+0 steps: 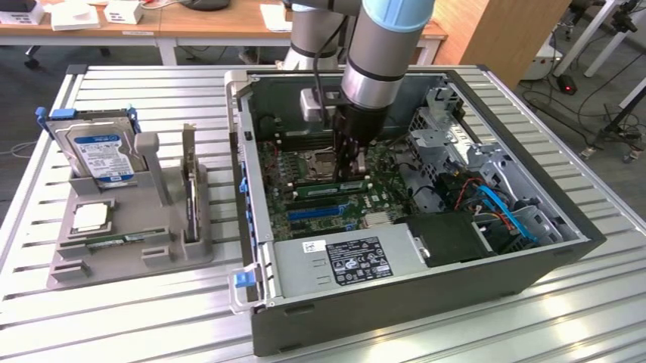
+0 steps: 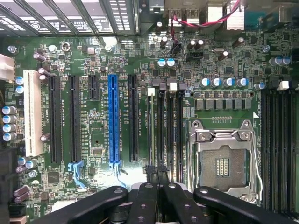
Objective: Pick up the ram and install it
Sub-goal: 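Press down the ram until it locks into place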
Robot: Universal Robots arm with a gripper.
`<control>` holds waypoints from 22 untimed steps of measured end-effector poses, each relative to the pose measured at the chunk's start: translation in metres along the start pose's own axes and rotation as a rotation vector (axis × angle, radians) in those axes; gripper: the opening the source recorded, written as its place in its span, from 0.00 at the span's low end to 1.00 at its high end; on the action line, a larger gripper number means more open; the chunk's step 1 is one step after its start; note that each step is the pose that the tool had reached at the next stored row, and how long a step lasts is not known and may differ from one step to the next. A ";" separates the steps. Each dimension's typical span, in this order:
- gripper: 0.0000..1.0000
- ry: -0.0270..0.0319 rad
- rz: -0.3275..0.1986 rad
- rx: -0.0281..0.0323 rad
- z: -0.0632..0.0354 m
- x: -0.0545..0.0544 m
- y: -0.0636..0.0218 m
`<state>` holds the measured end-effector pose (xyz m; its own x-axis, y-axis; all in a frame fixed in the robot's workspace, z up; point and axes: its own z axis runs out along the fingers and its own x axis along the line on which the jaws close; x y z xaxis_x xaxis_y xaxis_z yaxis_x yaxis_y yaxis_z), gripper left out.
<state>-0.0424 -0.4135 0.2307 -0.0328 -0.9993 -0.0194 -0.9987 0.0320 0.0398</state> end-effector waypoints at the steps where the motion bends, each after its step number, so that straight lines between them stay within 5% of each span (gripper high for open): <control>1: 0.09 -0.0001 0.000 0.0000 -0.0005 0.000 0.0000; 9: 0.09 0.0002 0.000 -0.0001 -0.0009 0.000 -0.0032; 22: 0.09 0.0001 0.000 -0.0001 -0.0019 -0.001 -0.0297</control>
<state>-0.0126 -0.4135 0.2314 -0.0328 -0.9993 -0.0193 -0.9987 0.0320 0.0398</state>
